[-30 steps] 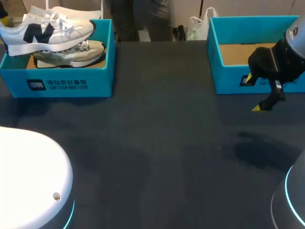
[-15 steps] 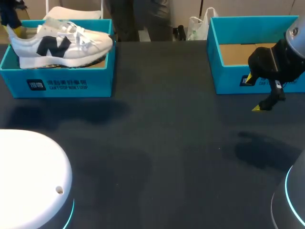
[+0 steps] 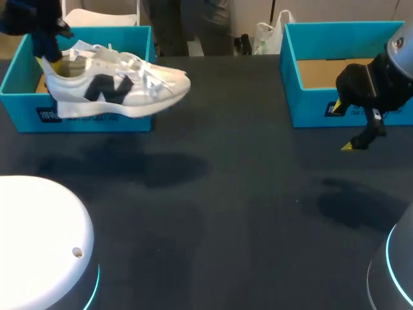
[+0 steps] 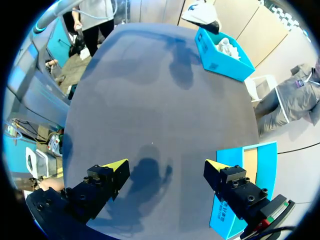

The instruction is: Take the shoe out of the shoebox, open the shoe tongue, remove and reinsert the insole, then place the shoe into the shoebox

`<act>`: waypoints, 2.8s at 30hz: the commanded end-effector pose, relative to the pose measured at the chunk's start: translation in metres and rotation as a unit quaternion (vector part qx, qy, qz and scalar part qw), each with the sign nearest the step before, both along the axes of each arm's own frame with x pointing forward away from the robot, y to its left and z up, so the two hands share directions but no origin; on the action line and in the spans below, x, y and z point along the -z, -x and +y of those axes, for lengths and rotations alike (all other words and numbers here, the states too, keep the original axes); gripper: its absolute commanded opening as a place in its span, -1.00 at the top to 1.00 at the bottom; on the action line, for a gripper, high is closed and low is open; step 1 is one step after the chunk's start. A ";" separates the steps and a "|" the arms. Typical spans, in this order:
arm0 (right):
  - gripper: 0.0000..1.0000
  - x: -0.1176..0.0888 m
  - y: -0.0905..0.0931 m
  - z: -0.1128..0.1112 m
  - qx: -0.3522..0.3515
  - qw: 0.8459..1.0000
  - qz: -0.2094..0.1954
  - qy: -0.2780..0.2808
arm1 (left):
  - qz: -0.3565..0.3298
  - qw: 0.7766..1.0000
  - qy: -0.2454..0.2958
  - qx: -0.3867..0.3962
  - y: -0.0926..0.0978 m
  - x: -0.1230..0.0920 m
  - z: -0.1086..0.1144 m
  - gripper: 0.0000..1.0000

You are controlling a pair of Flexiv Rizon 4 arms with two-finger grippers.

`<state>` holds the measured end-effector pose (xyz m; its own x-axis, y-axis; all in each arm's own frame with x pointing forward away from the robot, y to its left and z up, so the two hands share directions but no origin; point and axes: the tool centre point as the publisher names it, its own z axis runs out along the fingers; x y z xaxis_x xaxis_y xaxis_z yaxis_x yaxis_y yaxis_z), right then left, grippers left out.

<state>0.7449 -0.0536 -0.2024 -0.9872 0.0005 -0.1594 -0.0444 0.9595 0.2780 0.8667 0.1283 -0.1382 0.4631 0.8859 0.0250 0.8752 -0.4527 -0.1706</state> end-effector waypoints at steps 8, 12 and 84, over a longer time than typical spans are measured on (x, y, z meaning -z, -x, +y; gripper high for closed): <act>-1.00 0.001 -0.001 0.000 0.000 1.000 0.000 0.001 | -0.010 1.000 -0.027 0.007 0.047 0.011 -0.053 1.00; -1.00 0.001 -0.001 0.000 0.000 1.000 0.000 0.001 | -0.001 1.000 -0.028 0.000 0.060 0.019 -0.071 1.00; -1.00 0.001 -0.001 0.000 0.000 1.000 0.000 0.001 | -0.085 0.994 -0.050 -0.047 0.129 0.226 -0.187 1.00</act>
